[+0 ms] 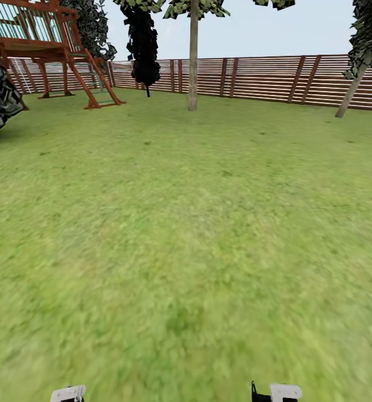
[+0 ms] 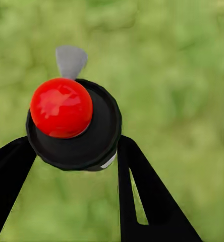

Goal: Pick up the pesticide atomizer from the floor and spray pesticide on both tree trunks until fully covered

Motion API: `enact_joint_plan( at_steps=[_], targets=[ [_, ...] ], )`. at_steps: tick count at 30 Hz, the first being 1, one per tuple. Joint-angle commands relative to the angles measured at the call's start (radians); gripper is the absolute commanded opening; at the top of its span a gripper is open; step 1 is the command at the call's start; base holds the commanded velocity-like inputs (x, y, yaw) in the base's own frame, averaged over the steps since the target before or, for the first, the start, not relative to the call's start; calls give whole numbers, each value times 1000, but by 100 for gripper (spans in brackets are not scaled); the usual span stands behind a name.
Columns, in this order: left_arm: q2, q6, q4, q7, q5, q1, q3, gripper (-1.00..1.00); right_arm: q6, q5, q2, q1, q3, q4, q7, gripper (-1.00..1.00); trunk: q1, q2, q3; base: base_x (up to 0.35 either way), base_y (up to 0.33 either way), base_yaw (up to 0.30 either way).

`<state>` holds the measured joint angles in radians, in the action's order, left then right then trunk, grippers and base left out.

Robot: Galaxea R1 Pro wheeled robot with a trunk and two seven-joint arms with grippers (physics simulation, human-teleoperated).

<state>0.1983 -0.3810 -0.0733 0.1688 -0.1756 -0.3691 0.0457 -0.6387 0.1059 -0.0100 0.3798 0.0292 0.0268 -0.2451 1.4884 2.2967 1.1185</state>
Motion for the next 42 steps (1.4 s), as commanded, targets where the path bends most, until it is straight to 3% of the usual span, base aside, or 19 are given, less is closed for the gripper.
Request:
enact_joint_plan(
  at_steps=[1,42],
  targets=[
    [1,-1,1,11,-10,-1,5,-100,-1,11,0,0,3,-1,-8,100,0,0,1,339,0,0],
    [2,1,1,9,-8,-1,5,-100,-3,5,1,1,5,2,-9,100,0,0,1,339,0,0]
  ],
)
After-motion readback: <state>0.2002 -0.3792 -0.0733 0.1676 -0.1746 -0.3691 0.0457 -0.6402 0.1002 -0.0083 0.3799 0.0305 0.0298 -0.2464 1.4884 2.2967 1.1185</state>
